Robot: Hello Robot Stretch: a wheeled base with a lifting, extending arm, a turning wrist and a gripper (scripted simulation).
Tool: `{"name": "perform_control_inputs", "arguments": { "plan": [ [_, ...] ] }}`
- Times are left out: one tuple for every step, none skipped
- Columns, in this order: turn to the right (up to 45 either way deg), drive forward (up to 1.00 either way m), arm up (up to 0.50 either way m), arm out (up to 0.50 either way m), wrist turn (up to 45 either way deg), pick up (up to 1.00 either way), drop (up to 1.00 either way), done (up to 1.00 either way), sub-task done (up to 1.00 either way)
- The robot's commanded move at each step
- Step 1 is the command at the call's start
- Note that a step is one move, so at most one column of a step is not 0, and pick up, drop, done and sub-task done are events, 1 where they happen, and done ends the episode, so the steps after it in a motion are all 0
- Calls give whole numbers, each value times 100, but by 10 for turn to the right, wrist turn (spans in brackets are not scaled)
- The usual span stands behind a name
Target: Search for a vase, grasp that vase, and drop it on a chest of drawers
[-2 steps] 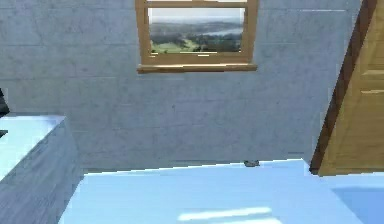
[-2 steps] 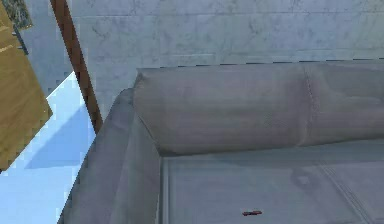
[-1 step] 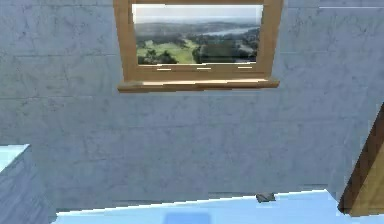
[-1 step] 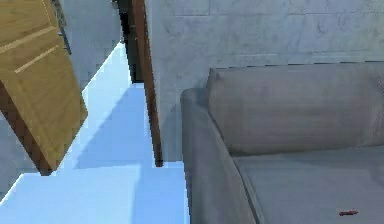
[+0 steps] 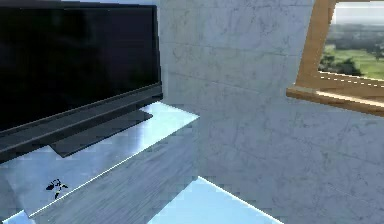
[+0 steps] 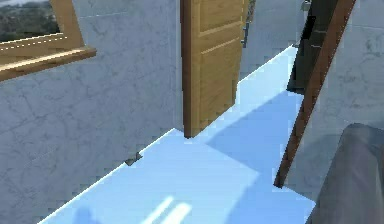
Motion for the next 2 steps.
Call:
{"name": "perform_control_inputs", "arguments": {
  "plan": [
    [-120, 0, 0, 0, 0, 0, 0, 0, 0],
    [0, 15, 0, 0, 0, 0, 0, 0, 0]
  ]
}}
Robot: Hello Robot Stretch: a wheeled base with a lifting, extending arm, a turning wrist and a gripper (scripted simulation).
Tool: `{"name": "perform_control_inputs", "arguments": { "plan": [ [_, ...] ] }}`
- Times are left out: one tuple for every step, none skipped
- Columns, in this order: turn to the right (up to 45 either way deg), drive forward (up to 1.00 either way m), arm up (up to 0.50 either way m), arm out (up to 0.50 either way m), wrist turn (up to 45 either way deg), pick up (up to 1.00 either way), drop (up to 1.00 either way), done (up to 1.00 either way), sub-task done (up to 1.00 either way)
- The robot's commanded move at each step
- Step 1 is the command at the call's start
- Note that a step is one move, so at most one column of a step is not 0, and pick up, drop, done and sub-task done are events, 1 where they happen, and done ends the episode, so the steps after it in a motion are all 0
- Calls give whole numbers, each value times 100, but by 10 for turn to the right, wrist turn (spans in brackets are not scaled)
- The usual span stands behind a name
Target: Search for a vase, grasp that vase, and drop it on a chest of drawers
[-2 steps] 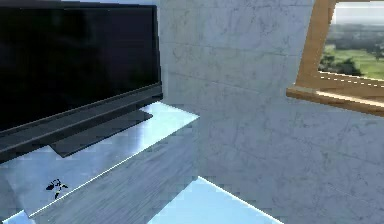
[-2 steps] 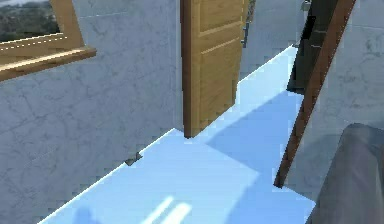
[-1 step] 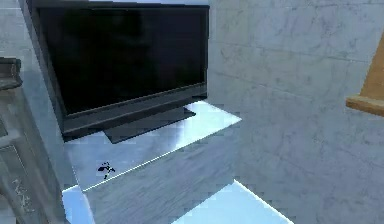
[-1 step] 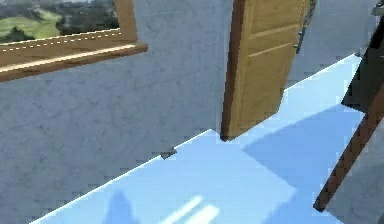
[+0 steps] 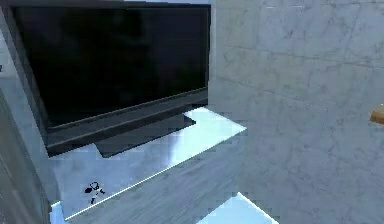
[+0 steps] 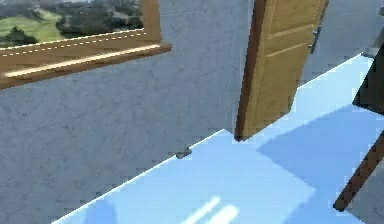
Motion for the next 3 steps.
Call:
{"name": "perform_control_inputs", "arguments": {
  "plan": [
    [450, 0, 0, 0, 0, 0, 0, 0, 0],
    [240, 0, 0, 0, 0, 0, 0, 0, 0],
    [0, 50, 0, 0, 0, 0, 0, 0, 0]
  ]
}}
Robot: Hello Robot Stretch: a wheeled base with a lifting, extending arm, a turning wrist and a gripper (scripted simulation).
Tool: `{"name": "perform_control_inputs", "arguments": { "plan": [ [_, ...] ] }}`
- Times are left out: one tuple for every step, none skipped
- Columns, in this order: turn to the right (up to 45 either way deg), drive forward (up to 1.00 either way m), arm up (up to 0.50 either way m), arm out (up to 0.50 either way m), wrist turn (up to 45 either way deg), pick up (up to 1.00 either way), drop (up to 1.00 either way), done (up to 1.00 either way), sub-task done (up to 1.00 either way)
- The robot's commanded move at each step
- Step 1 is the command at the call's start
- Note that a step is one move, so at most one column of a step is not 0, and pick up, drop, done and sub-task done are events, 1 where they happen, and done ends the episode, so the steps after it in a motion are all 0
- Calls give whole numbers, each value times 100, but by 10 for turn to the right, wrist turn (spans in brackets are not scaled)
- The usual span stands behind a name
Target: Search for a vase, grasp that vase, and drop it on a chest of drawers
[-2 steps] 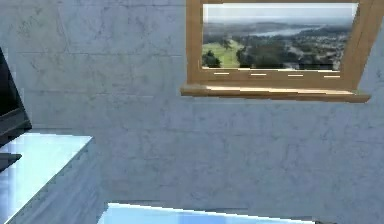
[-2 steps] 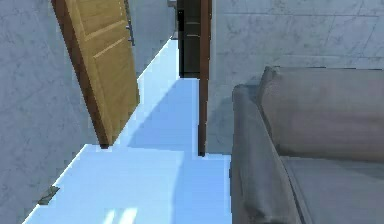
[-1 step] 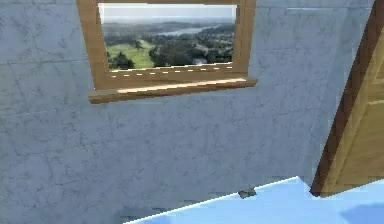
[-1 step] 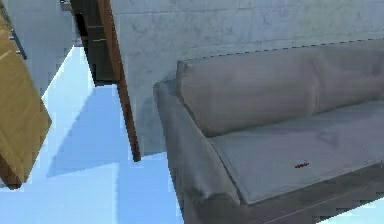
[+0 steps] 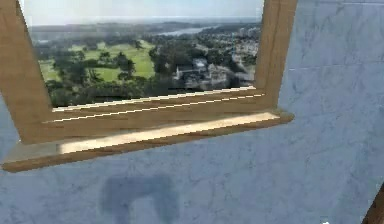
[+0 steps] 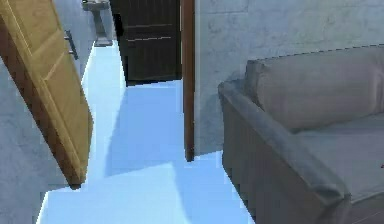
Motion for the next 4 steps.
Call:
{"name": "perform_control_inputs", "arguments": {
  "plan": [
    [450, 0, 0, 0, 0, 0, 0, 0, 0],
    [450, 0, 0, 0, 0, 0, 0, 0, 0],
    [270, 0, 0, 0, 0, 0, 0, 0, 0],
    [0, 25, 0, 0, 0, 0, 0, 0, 0]
  ]
}}
